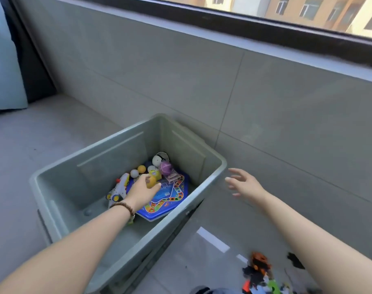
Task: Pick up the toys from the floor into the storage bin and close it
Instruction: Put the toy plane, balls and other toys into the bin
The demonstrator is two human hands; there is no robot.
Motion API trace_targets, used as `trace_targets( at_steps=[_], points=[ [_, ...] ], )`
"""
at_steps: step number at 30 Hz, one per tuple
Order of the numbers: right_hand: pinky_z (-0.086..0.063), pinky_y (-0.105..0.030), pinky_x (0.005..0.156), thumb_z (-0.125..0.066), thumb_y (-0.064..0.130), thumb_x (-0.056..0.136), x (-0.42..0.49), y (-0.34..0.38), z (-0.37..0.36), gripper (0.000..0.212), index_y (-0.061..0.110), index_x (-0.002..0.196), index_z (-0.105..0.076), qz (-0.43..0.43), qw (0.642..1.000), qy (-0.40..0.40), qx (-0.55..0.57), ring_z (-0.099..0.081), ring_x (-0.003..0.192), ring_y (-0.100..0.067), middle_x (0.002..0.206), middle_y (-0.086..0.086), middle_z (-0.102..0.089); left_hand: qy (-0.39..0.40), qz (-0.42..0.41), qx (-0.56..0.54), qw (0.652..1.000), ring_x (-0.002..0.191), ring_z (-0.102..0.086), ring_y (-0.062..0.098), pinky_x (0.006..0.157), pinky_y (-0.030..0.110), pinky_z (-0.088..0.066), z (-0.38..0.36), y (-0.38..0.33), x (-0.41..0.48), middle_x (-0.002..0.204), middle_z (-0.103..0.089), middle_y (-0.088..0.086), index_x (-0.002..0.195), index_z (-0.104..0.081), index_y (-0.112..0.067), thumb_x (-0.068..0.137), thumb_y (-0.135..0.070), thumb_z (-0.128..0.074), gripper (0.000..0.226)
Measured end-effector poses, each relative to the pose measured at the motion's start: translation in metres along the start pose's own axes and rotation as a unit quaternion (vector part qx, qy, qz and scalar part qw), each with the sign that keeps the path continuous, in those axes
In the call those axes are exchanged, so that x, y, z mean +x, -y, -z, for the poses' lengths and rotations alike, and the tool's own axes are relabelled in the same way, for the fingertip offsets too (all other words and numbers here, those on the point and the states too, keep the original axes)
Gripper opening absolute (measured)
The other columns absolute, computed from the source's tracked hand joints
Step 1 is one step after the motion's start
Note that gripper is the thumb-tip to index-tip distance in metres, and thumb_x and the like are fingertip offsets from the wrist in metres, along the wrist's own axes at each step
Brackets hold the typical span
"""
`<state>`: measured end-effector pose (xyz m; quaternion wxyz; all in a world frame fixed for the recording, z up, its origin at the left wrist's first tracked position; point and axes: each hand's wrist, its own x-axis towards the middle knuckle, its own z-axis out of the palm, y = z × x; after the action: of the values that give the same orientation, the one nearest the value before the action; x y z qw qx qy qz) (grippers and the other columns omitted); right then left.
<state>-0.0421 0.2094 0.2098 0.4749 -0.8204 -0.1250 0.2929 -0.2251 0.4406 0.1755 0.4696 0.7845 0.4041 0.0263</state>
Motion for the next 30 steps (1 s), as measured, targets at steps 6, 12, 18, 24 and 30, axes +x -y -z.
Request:
trace_targets(
  at_steps=[6, 12, 18, 24, 30],
  points=[
    [-0.048, -0.033, 0.081, -0.062, 0.029, 0.089, -0.057, -0.041, 0.131, 0.052, 0.022, 0.137, -0.042, -0.072, 0.992, -0.091, -0.044, -0.052, 0.119, -0.022, 0.140, -0.009, -0.045, 0.056, -0.174, 0.138, 0.973, 0.131, -0.043, 0.019, 0.104, 0.030, -0.035, -0.066, -0.108, -0.020, 0.143, -0.045, 0.002, 0.140, -0.037, -0.015, 0.090, -0.042, -0.056, 0.060],
    [-0.042, -0.039, 0.102, -0.063, 0.037, 0.086, -0.155, -0.132, 0.260, 0.063, 0.020, 0.141, -0.037, -0.152, 0.967, -0.188, -0.077, -0.043, 0.130, -0.024, 0.147, -0.008, -0.038, 0.167, -0.298, 0.244, 0.908, 0.132, -0.040, 0.022, 0.107, 0.033, -0.034, -0.205, -0.191, -0.066, 0.145, -0.042, 0.005, 0.141, -0.036, -0.013, 0.091, -0.046, -0.052, 0.062],
    [-0.038, -0.035, 0.104, -0.066, 0.043, 0.083, -0.252, -0.265, 0.328, 0.072, 0.017, 0.142, -0.036, -0.254, 0.935, -0.246, -0.036, -0.040, 0.132, -0.024, 0.147, -0.009, -0.037, 0.294, -0.350, 0.356, 0.815, 0.132, -0.040, 0.026, 0.105, 0.036, -0.037, -0.367, -0.215, -0.126, 0.147, -0.037, 0.009, 0.145, -0.031, -0.014, 0.092, -0.050, -0.049, 0.066],
    [-0.041, -0.038, 0.102, -0.068, 0.044, 0.081, -0.297, -0.389, 0.334, 0.073, 0.018, 0.142, -0.035, -0.335, 0.907, -0.252, 0.046, -0.038, 0.133, -0.024, 0.149, -0.008, -0.034, 0.396, -0.353, 0.394, 0.751, 0.134, -0.037, 0.026, 0.105, 0.033, -0.035, -0.502, -0.192, -0.173, 0.153, -0.029, 0.007, 0.149, -0.020, -0.015, 0.092, -0.048, -0.049, 0.072],
    [-0.035, -0.034, 0.104, -0.069, 0.038, 0.082, -0.271, -0.470, 0.326, 0.069, 0.017, 0.140, -0.039, -0.323, 0.907, -0.254, 0.097, -0.037, 0.134, -0.023, 0.147, -0.006, -0.036, 0.437, -0.321, 0.357, 0.760, 0.138, -0.030, 0.023, 0.111, 0.034, -0.031, -0.598, -0.165, -0.191, 0.155, -0.019, 0.006, 0.150, -0.011, -0.017, 0.089, -0.049, -0.054, 0.081]
  ],
)
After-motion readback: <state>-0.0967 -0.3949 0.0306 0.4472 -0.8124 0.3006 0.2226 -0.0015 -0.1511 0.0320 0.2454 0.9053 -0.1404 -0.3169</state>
